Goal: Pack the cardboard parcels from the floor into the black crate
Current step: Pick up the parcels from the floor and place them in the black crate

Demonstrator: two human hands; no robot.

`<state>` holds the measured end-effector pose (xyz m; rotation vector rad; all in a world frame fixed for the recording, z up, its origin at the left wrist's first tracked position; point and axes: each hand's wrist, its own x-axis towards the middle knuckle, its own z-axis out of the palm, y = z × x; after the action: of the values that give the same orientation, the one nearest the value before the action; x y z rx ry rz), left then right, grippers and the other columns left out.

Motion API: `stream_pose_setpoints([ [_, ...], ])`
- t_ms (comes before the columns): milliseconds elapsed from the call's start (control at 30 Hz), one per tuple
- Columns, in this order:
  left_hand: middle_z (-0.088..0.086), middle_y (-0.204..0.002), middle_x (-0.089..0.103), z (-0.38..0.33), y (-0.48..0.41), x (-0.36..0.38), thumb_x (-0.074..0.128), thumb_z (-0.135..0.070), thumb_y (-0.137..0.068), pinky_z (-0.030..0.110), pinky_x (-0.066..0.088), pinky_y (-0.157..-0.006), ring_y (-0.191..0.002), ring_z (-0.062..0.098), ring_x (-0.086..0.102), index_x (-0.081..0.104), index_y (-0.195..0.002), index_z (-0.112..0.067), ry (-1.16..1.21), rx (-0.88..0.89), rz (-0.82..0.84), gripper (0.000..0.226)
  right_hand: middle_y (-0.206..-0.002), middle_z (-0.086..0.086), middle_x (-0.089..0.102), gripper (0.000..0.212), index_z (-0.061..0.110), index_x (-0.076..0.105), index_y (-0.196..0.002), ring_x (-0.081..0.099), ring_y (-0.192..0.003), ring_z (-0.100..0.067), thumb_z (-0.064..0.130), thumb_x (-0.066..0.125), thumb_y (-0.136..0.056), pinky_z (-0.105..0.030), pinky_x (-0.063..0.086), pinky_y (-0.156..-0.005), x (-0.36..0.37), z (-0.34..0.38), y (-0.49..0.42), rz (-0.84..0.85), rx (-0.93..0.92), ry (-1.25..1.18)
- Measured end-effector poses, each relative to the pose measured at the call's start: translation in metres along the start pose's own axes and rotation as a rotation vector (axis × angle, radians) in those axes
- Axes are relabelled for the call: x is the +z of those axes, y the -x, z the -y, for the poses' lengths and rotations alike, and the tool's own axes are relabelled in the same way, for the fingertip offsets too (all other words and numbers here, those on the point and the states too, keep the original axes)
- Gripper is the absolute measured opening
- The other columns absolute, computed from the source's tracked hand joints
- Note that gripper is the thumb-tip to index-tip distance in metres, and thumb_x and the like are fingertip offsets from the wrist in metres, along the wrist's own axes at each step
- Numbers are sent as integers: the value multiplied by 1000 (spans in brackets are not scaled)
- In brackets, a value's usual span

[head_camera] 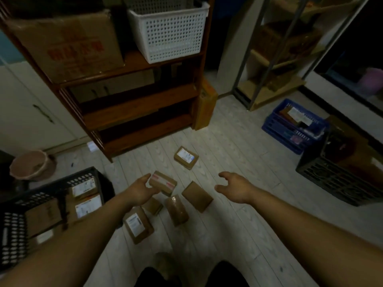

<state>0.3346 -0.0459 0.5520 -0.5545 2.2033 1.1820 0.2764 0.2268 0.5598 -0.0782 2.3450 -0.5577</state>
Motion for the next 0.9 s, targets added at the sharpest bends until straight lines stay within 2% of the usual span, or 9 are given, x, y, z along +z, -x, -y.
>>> stream_pose_setpoints([
  [67, 9, -152, 30, -2, -17, 4, 52, -20, -96, 24, 27, -106, -137, 25, 32, 23, -147, -12, 56, -45, -25, 59, -153, -11, 32, 66, 18, 26, -150, 37, -137, -24, 40, 54, -95, -28, 33, -105, -6, -4, -26, 32, 1, 6],
  [200, 1, -141, 38, 6, -45, 23, 53, -22, -95, 12, 38, -85, -120, 23, 49, 26, -145, -8, 141, -149, -71, 58, -151, -9, 34, 66, 16, 26, -149, 39, -134, -22, 42, 52, -95, -20, 32, -96, -6, -14, -85, 148, -49, 54],
  [333, 12, -149, 34, 39, -80, 65, 60, -27, -91, 29, 34, -102, -132, 28, 39, 22, -148, -9, 208, -301, -168, 71, -146, -12, 41, 56, 12, 31, -146, 43, -129, -27, 33, 48, -98, -23, 35, -90, 9, -31, -149, 254, -127, 130],
  [433, 12, -138, 49, 71, -115, 111, 62, -25, -89, 33, 39, -99, -120, 25, 49, 39, -140, -12, 301, -361, -169, 58, -145, -9, 44, 67, 14, 28, -148, 48, -125, -28, 40, 54, -93, -31, 43, -96, 40, -59, -205, 296, -186, 171],
  [500, 9, -141, 47, 95, -143, 146, 63, -36, -85, 39, 35, -108, -125, 26, 46, 39, -141, -14, 319, -404, -146, 65, -147, -8, 42, 83, 20, 22, -150, 49, -125, -28, 52, 60, -84, -39, 46, -96, 74, -83, -245, 340, -207, 175],
  [567, 11, -151, 33, 127, -178, 179, 62, -41, -85, 41, 28, -114, -136, 30, 34, 28, -147, -13, 323, -470, -146, 76, -156, -6, 26, 94, 24, 10, -153, 37, -136, -29, 58, 61, -81, -44, 39, -106, 115, -106, -283, 369, -193, 161],
  [667, 9, -154, 27, 180, -237, 226, 62, -38, -87, 39, 30, -112, -139, 28, 31, 24, -149, -16, 351, -501, -160, 76, -160, -5, 11, 92, 25, 3, -153, 22, -143, -30, 54, 58, -86, -46, 31, -113, 186, -133, -332, 373, -193, 146],
  [767, 8, -155, 24, 232, -298, 265, 60, -35, -90, 33, 32, -106, -138, 28, 33, 19, -150, -16, 396, -523, -210, 75, -160, -7, 13, 84, 20, 4, -153, 20, -144, -29, 43, 56, -92, -38, 24, -114, 264, -160, -388, 417, -171, 86],
  [900, 10, -153, 28, 293, -375, 302, 59, -34, -90, 32, 33, -103, -135, 28, 36, 17, -150, -18, 492, -524, -272, 75, -153, -6, 31, 86, 25, 18, -151, 38, -136, -30, 37, 70, -83, -41, 41, -104, 356, -184, -457, 434, -160, -121],
])
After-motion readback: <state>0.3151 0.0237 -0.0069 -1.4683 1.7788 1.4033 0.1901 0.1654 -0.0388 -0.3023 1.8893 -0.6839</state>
